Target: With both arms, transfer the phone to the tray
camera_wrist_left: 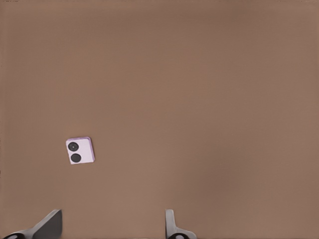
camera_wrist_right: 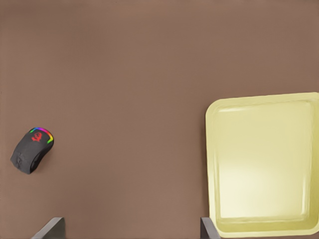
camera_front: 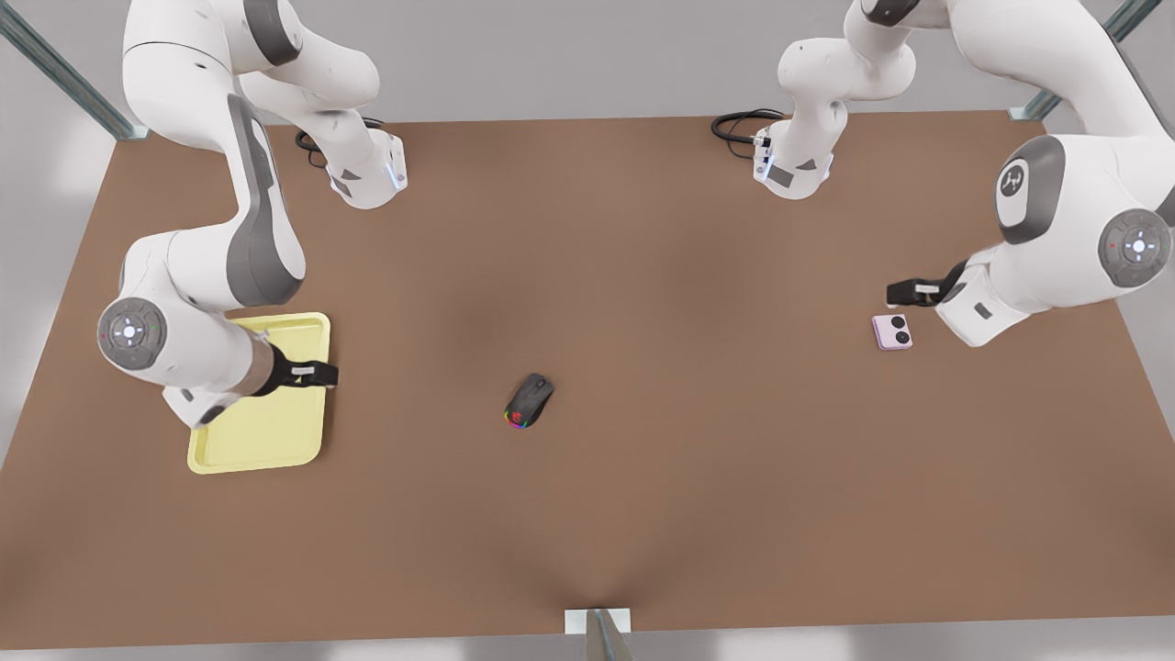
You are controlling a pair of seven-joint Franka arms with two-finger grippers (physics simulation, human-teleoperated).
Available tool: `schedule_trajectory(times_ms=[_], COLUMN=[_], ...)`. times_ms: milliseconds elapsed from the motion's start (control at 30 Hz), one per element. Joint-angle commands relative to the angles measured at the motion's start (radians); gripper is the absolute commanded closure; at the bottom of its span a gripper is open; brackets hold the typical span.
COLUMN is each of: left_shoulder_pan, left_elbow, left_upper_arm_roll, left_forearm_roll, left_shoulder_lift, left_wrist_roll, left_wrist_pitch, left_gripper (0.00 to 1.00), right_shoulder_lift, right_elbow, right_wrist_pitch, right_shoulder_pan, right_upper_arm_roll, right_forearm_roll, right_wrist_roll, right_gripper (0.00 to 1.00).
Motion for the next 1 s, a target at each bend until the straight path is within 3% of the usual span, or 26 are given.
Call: schedule_trajectory(times_ms=[0,67,100,133,200,333,467,967], left_shoulder_pan=[0.000,0.000,0.003,0.009,0.068,0.129,0.192,0.190], left_elbow=[0.000,-0.021,-0.115,-0.259,-0.394,-0.704,-0.779,-0.859], left_upper_arm_roll=[0.000,0.003,0.023,0.057,0.060,0.135,0.143,0.140], left_forearm_roll=[0.008,0.008,0.036,0.045,0.037,0.037,0.040,0.030], left_shoulder_lift=[-0.002,0.004,0.006,0.016,0.078,0.076,0.130,0.190], left_wrist_roll=[-0.028,-0.039,-0.042,-0.029,0.160,0.404,0.433,0.331], left_wrist_pitch=[0.073,0.074,0.122,0.284,0.511,0.938,1.091,1.099], left_gripper=[0.00,0.00,0.00,0.00,0.00,0.00,0.00,0.00], right_shoulder_lift=[-0.001,-0.001,-0.001,-0.001,-0.001,-0.001,-0.001,-0.001], right_elbow=[0.000,0.001,0.001,0.001,0.001,0.001,0.001,0.000], right_wrist_pitch=[0.127,0.124,0.126,0.123,0.123,0.123,0.123,0.129], right_shoulder_pan=[-0.001,0.002,0.002,0.002,0.002,0.004,0.004,0.004], right_upper_arm_roll=[0.000,0.000,0.000,0.000,0.000,0.000,0.000,0.000], right_forearm_roll=[0.001,0.001,0.001,0.001,0.001,0.002,0.002,0.002], right_wrist_roll=[0.101,0.102,0.102,0.102,0.102,0.107,0.105,0.116], right_gripper=[0.00,0.00,0.00,0.00,0.00,0.00,0.00,0.00])
